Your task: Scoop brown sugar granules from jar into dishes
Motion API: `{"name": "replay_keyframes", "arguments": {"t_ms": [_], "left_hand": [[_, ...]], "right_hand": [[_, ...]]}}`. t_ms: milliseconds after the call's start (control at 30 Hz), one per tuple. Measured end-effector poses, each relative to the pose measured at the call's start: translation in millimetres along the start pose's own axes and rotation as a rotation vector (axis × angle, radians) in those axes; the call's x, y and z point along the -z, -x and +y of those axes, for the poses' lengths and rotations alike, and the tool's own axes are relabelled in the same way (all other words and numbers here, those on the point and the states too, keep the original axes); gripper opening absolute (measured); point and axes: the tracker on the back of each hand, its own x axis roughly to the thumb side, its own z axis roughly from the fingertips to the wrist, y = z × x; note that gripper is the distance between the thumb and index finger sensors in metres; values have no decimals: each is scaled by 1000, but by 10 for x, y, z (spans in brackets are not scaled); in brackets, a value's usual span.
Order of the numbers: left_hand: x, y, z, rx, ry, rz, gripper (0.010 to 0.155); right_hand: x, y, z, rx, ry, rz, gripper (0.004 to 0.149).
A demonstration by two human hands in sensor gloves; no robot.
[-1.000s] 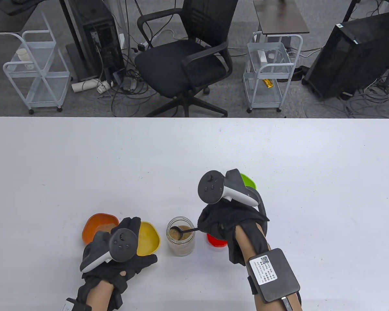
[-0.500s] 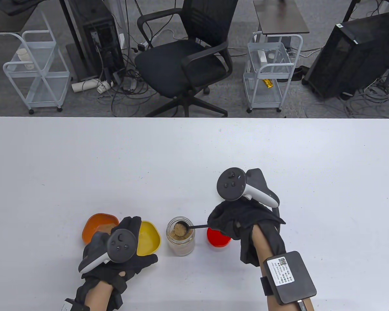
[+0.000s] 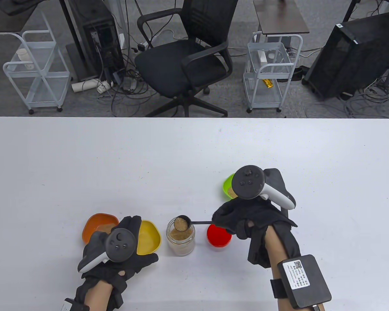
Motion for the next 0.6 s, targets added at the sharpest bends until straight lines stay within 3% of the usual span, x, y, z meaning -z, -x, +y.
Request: {"name": "replay_keyframes", "arguments": {"t_ms": [433, 600], "left_hand": [[-3, 27, 7, -29, -2, -6, 116], [-17, 48, 28, -53, -13, -11, 116]], "right_hand": [[149, -442, 304, -77, 68, -139, 40], [174, -618, 496, -198, 108, -174, 40]]}}
